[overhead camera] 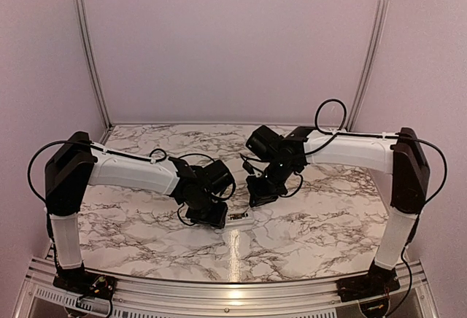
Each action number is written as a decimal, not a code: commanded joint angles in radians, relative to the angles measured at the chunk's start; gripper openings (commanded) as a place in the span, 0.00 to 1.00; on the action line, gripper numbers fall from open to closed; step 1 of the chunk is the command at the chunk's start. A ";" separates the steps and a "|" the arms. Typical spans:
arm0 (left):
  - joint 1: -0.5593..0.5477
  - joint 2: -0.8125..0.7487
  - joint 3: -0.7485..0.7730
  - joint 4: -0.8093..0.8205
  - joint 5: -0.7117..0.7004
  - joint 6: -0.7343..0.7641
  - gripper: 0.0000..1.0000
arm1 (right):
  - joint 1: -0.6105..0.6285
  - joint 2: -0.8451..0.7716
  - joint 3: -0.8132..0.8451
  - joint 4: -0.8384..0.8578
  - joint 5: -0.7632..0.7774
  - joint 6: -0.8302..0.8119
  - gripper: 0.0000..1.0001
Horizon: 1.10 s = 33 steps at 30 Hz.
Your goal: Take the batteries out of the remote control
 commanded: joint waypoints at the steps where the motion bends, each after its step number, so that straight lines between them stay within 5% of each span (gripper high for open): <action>1: -0.006 0.051 0.017 -0.017 -0.026 0.014 0.50 | 0.009 0.013 -0.087 0.088 -0.102 -0.027 0.00; 33: -0.006 0.043 -0.020 0.001 -0.069 0.087 0.49 | -0.112 0.077 -0.168 0.140 -0.417 -0.376 0.00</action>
